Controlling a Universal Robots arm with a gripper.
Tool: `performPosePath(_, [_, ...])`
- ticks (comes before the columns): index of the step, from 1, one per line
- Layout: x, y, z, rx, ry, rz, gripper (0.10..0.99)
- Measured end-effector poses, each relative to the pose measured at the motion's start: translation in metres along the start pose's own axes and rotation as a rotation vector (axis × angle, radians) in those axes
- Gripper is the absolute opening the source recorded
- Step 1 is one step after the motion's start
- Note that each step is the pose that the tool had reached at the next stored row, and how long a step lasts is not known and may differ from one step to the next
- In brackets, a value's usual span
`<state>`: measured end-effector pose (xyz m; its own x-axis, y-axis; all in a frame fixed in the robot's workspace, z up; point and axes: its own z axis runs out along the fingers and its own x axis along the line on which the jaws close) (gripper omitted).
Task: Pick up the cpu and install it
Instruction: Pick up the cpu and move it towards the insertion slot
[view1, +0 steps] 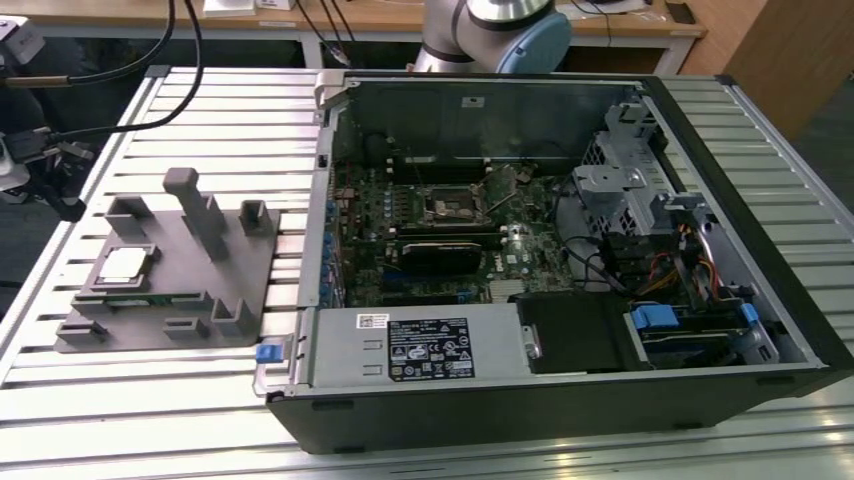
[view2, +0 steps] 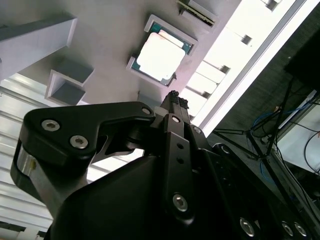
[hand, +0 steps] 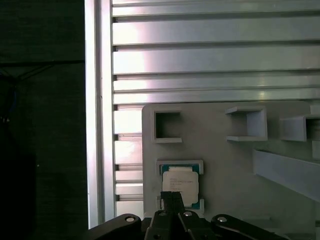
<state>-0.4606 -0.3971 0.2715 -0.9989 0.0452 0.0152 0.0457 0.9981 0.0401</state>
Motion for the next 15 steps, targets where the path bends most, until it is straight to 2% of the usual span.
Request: performPosePath(15, [-0.0001, -0.0003, 0.0064, 0.0, -0.0001, 0.0, 0.106])
